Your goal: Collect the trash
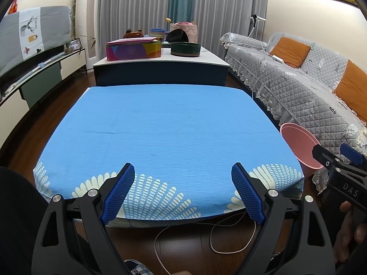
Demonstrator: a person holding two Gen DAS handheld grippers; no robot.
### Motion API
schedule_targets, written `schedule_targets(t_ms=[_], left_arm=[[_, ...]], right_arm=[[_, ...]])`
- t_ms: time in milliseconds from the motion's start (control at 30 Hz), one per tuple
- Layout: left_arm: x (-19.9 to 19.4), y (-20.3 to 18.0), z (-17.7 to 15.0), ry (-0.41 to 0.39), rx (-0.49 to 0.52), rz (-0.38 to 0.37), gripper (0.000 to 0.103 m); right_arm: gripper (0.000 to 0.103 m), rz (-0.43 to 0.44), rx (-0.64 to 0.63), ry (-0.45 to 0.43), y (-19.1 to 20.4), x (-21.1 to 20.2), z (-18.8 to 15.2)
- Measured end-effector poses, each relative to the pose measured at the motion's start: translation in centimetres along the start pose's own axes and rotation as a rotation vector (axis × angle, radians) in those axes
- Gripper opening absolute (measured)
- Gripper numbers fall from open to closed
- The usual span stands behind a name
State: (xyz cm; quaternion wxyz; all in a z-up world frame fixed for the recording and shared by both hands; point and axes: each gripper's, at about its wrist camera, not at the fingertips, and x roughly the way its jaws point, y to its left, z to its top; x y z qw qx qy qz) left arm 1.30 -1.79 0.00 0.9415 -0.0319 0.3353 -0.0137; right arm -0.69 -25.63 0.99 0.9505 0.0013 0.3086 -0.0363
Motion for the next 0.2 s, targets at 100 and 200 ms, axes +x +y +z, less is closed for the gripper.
schedule_targets(t_ms=[100,200], left_arm=[[0.13,0.20,0.07,0.006,-0.005,0.002,0.084],[0.16,0.19,0.08,0.007,-0.006,0.003,0.084]], right_arm=[[0.093,-0.001,0.001,0.000,-0.08,0.02,0.03],[0.093,-0.001,0.001,0.000,-0.07,0.02,0.02]])
